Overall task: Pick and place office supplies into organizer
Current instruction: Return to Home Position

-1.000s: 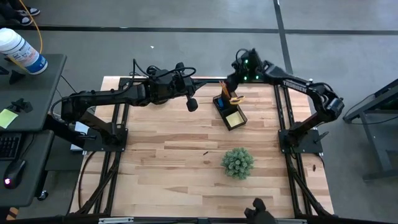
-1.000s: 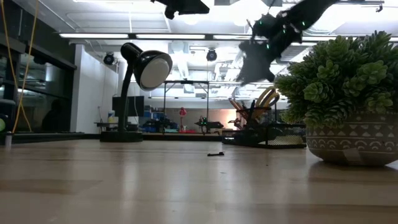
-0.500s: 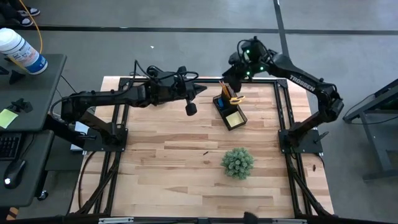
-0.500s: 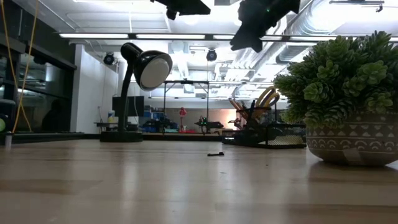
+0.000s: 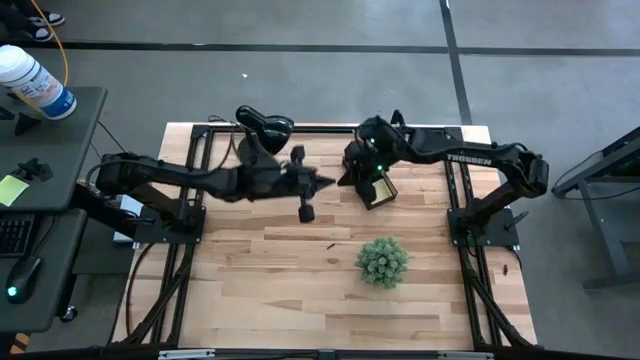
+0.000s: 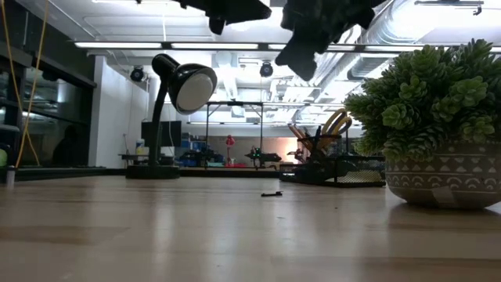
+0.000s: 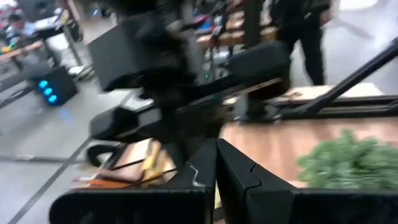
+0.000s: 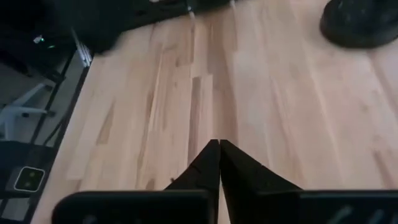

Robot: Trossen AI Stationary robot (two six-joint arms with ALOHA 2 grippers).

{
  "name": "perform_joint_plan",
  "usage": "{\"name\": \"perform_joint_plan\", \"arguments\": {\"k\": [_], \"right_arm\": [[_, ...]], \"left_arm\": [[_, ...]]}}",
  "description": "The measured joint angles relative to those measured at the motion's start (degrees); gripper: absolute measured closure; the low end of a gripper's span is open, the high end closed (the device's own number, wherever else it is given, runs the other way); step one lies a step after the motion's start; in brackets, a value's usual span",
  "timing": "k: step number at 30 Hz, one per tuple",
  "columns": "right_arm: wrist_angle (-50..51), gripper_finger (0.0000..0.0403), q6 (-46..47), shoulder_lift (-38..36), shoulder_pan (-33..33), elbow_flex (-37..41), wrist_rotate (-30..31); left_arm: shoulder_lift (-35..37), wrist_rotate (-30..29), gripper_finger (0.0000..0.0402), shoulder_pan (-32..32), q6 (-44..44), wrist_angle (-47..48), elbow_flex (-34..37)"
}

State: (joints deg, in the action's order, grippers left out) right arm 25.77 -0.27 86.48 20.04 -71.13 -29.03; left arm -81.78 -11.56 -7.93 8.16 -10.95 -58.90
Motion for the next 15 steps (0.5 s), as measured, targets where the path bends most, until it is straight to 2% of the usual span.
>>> {"name": "perform_joint_plan", "arguments": {"k": [4,7,11,15], "right_arm": [[-0.2,0.0397,3.3,-3.3,-1.7,3.2,3.6],[-0.6,0.04,6.6,-8.3,-1.9,5.3,4.9],[-0.5,0.04,13.1,-14.8,-1.8,8.3,7.8],[-0.7,0.04,17.4,-18.9,-2.4,10.3,10.6]], "left_arm": [[0.4,0.7,0.0401,2.8,-1.3,-12.6,7.3],[3.6,0.8,0.0401,3.1,-3.8,-21.8,14.9],[11.5,1.4,0.0401,2.4,-5.7,-27.9,25.9],[21.1,4.7,0.0401,0.6,-4.8,-31.8,34.0]]}}
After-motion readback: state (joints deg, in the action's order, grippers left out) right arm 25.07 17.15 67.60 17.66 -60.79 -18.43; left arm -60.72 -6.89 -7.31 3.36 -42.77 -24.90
